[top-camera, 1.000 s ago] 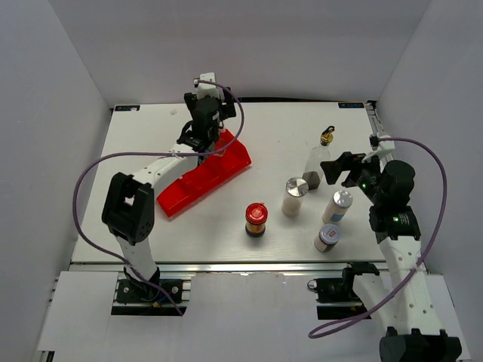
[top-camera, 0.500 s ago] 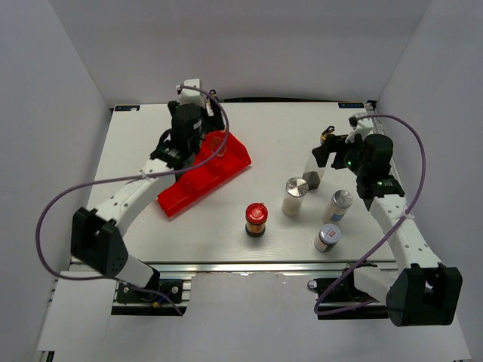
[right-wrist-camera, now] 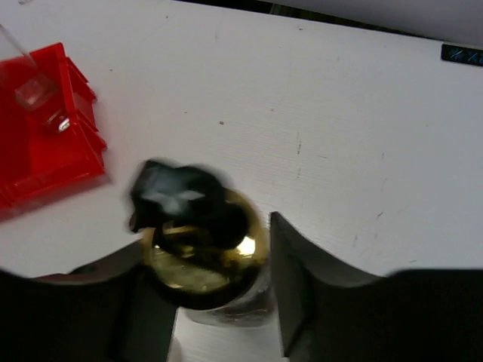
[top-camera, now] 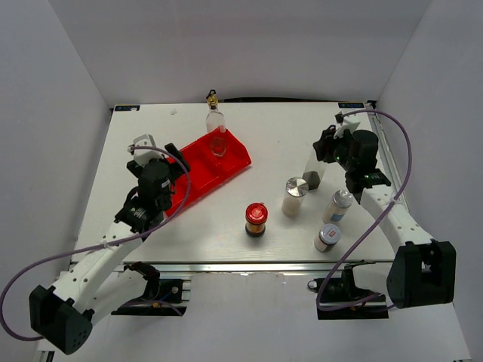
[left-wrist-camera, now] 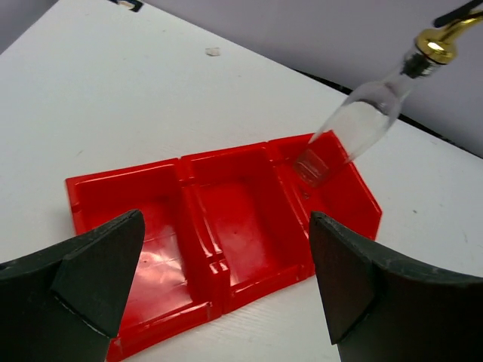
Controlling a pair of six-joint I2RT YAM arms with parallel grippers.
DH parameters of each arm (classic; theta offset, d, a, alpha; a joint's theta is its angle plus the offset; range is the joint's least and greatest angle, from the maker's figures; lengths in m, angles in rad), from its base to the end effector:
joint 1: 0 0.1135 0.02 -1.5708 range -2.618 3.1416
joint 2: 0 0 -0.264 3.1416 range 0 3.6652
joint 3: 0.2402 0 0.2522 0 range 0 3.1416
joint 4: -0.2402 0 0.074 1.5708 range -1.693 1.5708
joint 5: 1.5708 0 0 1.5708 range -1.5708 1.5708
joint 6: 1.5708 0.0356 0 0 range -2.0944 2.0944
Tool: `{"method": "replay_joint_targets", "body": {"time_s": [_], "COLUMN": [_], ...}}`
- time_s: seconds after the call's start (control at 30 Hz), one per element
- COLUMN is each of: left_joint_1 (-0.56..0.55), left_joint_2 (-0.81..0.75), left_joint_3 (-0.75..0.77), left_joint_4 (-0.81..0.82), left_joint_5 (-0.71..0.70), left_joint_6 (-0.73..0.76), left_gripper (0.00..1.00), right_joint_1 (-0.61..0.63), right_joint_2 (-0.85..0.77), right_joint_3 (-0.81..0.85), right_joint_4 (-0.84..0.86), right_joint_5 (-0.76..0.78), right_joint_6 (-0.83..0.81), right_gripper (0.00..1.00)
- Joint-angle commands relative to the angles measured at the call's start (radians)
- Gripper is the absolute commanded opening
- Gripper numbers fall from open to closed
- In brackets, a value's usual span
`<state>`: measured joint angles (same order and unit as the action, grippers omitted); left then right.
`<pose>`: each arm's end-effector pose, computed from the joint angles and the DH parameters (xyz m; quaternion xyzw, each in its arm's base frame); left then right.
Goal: Organize the condiment bottles
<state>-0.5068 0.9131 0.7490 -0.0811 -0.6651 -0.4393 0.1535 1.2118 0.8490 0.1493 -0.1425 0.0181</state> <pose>0.1934 -0.0823 0.3168 -0.1756 0.7514 -0.0359 0.6350 0.2802 0.0485 0.3067 -0.0971 0.7716 0.1089 0.6191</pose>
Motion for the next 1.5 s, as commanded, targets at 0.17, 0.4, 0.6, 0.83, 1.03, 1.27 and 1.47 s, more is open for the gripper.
{"method": "replay_joint_targets", "body": {"time_s": [0.17, 0.4, 0.6, 0.83, 1.03, 1.27, 1.47], "left_joint_1": [0.002, 0.002, 0.001, 0.002, 0.002, 0.002, 0.002], "left_joint_2": [-0.126, -0.183, -0.224, -0.258, -0.263, -0.257, -0.272], "left_joint_3": [-0.056, -0.080, -0.097, -0.111, -0.117, -0.120, -0.129], "left_joint_4": [-0.112, -0.141, -0.157, -0.161, -0.164, -0.166, -0.163], "left_joint_5": [-0.155, -0.220, -0.241, -0.264, -0.280, -0.290, -0.298], "left_joint_6": [-0.088, -0.110, -0.118, -0.134, -0.145, -0.154, -0.151], "left_gripper": [0.98, 0.98, 0.98, 0.98, 0.98, 0.98, 0.98], "right_joint_1": [0.017, 0.087, 0.221, 0.348, 0.435, 0.509, 0.532], "right_joint_2": [0.009, 0.038, 0.103, 0.227, 0.368, 0.529, 0.615], "right_joint_3": [0.079, 0.283, 0.430, 0.616, 0.766, 0.898, 0.943], "right_joint_4": [0.093, 0.030, 0.022, 0.044, 0.044, 0.039, 0.075], "right_joint_5": [0.034, -0.040, -0.048, -0.052, -0.055, 0.009, 0.081], "right_joint_6": [-0.020, -0.081, -0.116, -0.057, -0.046, -0.053, -0.046], "right_gripper": [0.10, 0.00, 0.00, 0.00, 0.00, 0.00, 0.00]}}
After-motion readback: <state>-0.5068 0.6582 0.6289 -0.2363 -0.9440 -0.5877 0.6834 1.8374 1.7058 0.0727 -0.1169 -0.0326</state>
